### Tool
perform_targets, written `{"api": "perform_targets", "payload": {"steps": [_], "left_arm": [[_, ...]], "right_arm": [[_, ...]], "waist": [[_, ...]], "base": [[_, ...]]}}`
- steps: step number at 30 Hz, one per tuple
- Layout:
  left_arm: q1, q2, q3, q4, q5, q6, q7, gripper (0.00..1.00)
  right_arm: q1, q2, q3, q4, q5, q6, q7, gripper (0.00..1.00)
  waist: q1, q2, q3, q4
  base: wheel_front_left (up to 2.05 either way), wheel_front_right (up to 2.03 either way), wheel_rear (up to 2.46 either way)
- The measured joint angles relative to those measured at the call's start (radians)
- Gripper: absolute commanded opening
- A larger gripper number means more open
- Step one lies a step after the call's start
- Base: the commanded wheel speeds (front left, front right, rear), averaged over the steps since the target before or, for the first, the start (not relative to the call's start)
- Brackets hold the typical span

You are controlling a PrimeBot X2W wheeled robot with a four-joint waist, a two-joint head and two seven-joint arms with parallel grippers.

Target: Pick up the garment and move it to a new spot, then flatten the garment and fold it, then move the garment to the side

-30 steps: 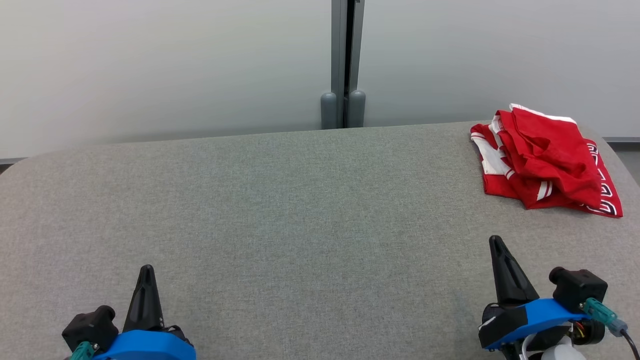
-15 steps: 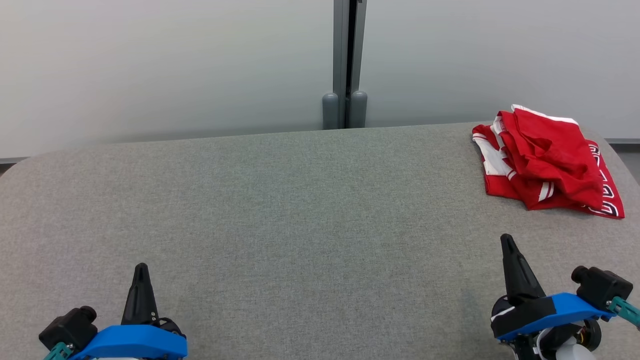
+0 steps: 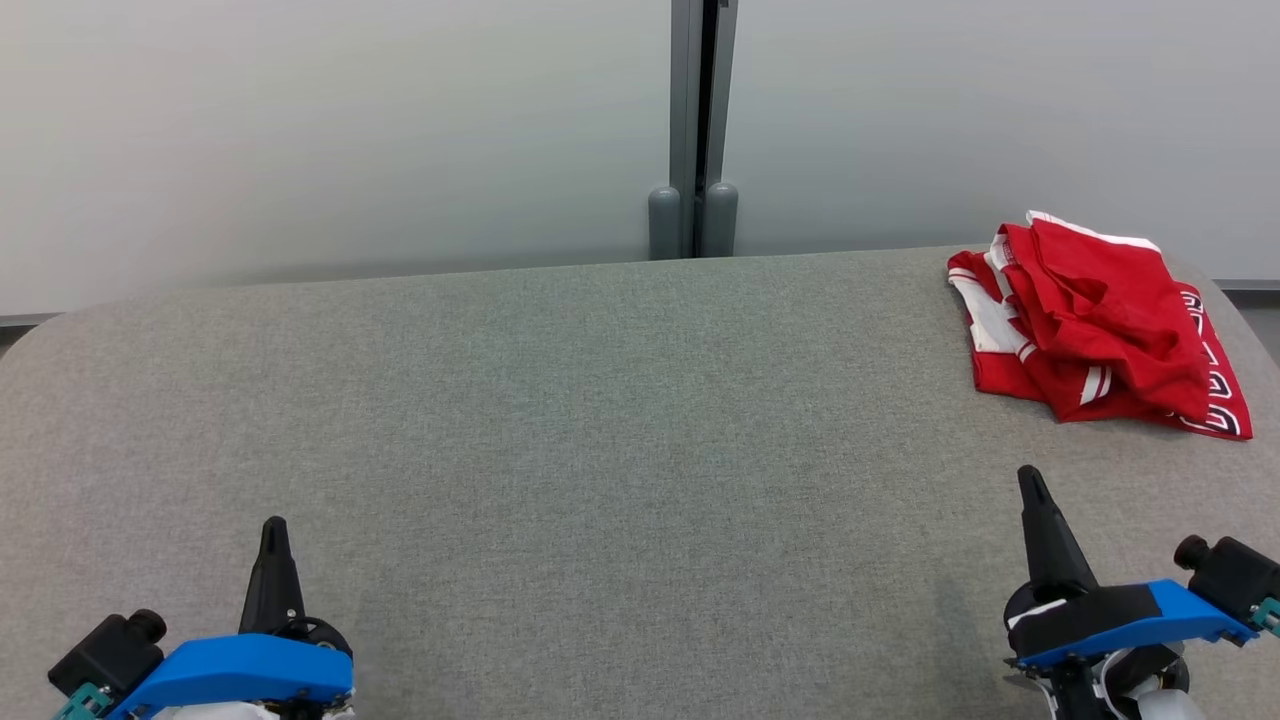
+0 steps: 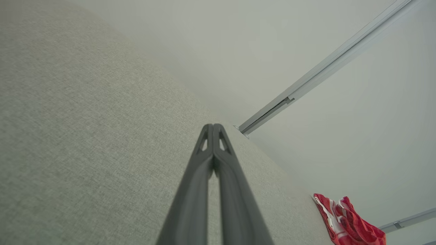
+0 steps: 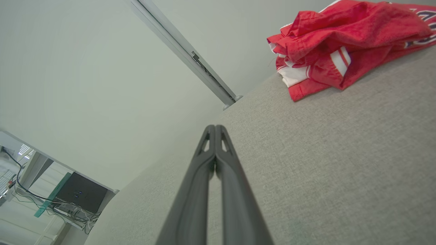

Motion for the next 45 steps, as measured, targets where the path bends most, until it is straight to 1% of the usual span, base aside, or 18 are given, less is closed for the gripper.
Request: {"api": "perform_targets", "payload": {"steps": [2, 3, 20, 45], "left_arm": [[-0.003, 0.000, 0.002, -0.003, -0.040, -0.001, 0.009, 0.00], [-0.003, 0.000, 0.002, -0.003, -0.040, -0.001, 0.009, 0.00], [-0.020, 0.001, 0.009, -0.016, -0.249, -0.007, 0.062, 0.00], [-0.036, 0.002, 0.019, -0.032, -0.502, -0.010, 0.127, 0.00]], "right_arm": [[0.000, 0.000, -0.004, -0.002, 0.041, 0.000, 0.010, 0.00], [0.000, 0.000, -0.004, -0.002, 0.041, 0.000, 0.010, 0.00], [0.001, 0.000, -0.023, -0.017, 0.252, 0.000, 0.063, 0.00], [0.002, 0.000, -0.047, -0.038, 0.509, 0.000, 0.128, 0.00]], "waist": [[0.0000, 0.0000, 0.000, 0.001], [0.0000, 0.0000, 0.000, 0.001], [0.0000, 0.0000, -0.002, 0.006], [0.0000, 0.0000, -0.004, 0.013]], "base": [[0.00, 0.00, 0.00], [0.00, 0.00, 0.00], [0.00, 0.00, 0.00], [0.00, 0.00, 0.00]]}}
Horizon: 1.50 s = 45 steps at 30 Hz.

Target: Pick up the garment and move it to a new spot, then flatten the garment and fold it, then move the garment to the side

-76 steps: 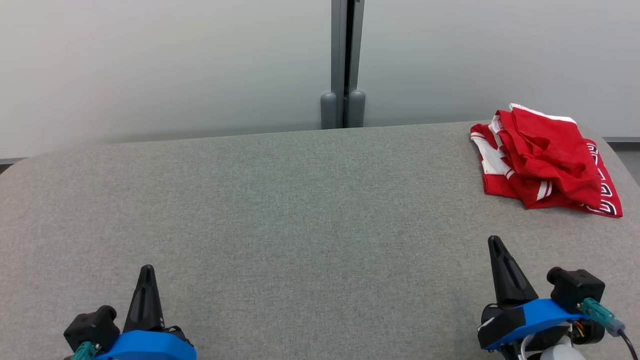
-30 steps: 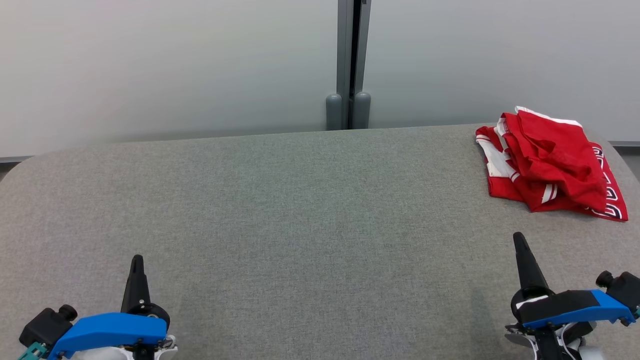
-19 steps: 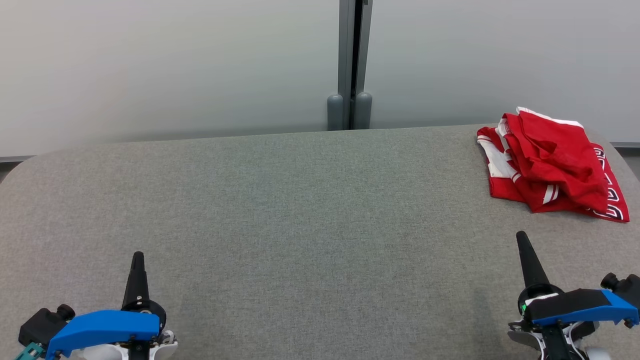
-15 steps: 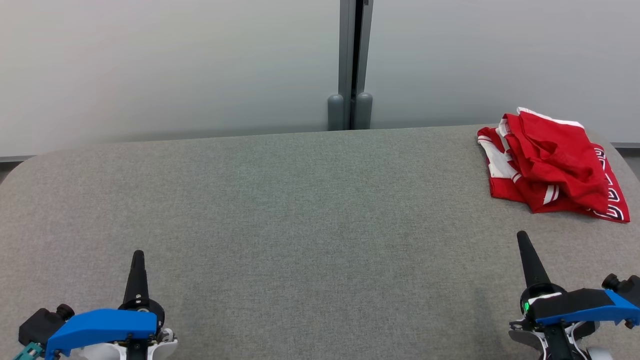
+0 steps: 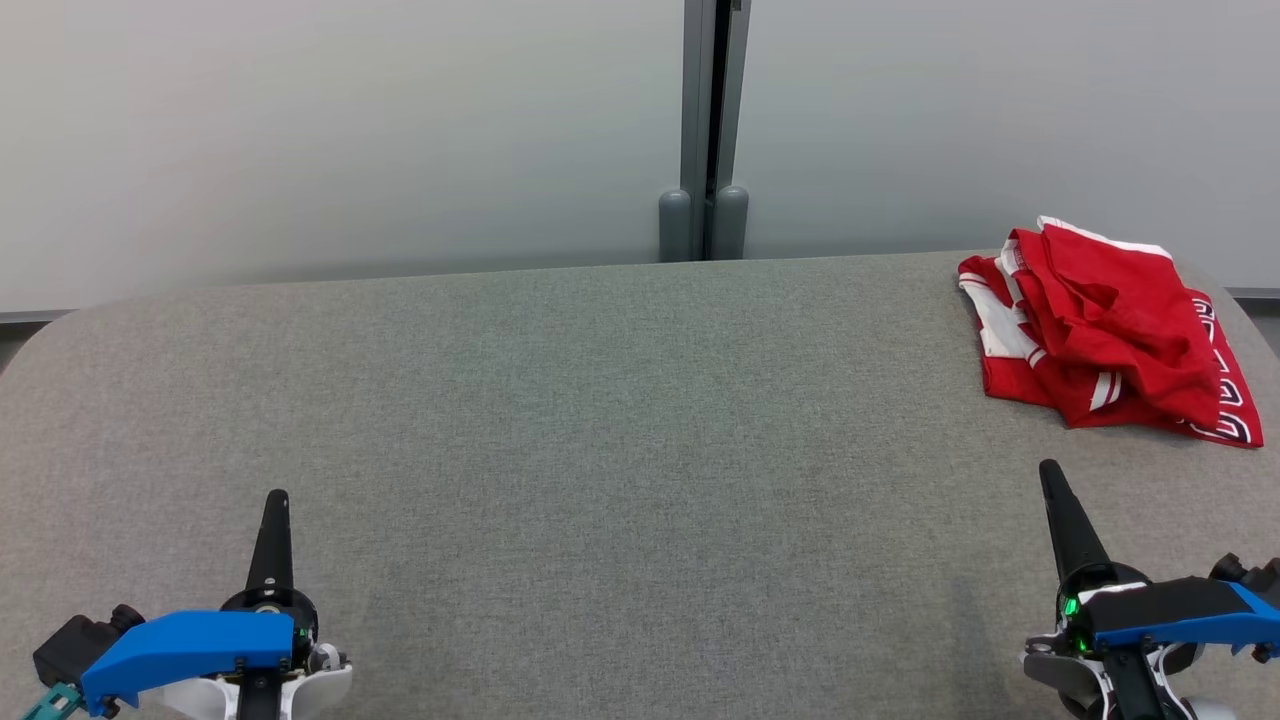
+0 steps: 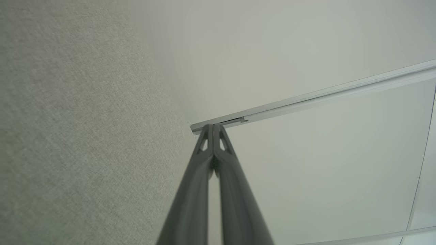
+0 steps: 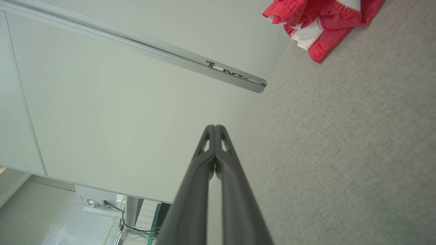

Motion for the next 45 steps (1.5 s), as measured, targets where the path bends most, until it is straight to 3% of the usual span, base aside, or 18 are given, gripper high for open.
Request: {"api": "perform_targets", "payload": {"steps": [45], "left_arm": [[-0.026, 0.002, 0.017, -0.021, -0.338, -0.010, 0.084, 0.00]], "right_arm": [[0.003, 0.000, -0.032, -0.027, 0.343, 0.000, 0.084, 0.00]], "waist": [[0.0000, 0.0000, -0.004, 0.013]], "base": [[0.00, 0.00, 0.00]]}}
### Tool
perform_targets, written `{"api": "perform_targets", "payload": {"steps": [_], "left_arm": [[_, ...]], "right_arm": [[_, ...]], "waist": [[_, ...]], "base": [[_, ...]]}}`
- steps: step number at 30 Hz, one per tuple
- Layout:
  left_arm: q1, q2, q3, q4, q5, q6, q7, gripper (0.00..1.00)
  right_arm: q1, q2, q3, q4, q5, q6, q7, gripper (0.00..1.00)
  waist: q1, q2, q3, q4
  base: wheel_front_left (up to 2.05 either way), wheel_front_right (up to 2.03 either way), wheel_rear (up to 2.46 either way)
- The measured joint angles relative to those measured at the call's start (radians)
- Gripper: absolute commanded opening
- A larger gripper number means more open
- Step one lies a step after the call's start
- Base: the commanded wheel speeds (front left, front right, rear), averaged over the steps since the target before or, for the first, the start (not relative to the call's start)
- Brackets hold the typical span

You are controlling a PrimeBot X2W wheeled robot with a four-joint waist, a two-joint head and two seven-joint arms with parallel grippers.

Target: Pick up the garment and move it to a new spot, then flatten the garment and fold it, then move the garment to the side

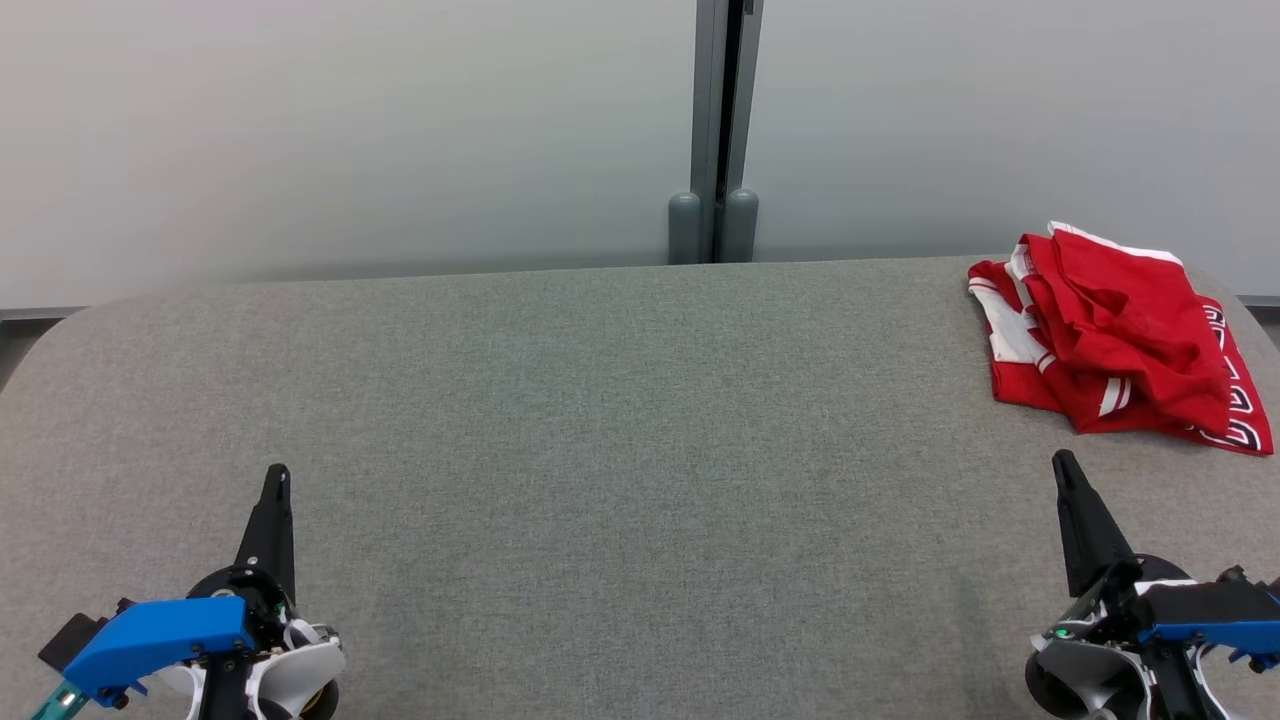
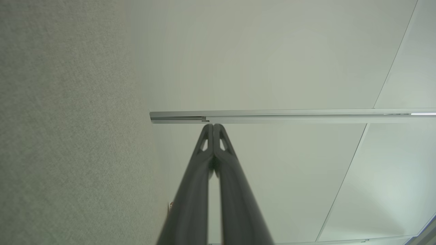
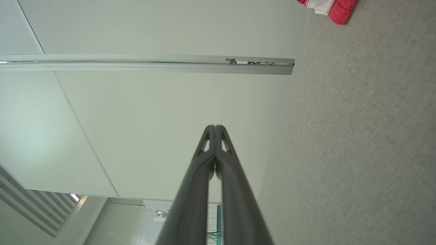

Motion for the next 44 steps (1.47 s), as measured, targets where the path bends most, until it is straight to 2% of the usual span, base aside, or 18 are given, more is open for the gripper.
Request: {"api": "perform_targets", "payload": {"steps": [44], "left_arm": [[0.000, 0.000, 0.000, 0.000, 0.000, 0.000, 0.000, 0.00]], "right_arm": [[0.000, 0.000, 0.000, 0.000, 0.000, 0.000, 0.000, 0.00]], "waist": [[0.0000, 0.0000, 0.000, 0.000]], "base": [[0.00, 0.00, 0.00]]}}
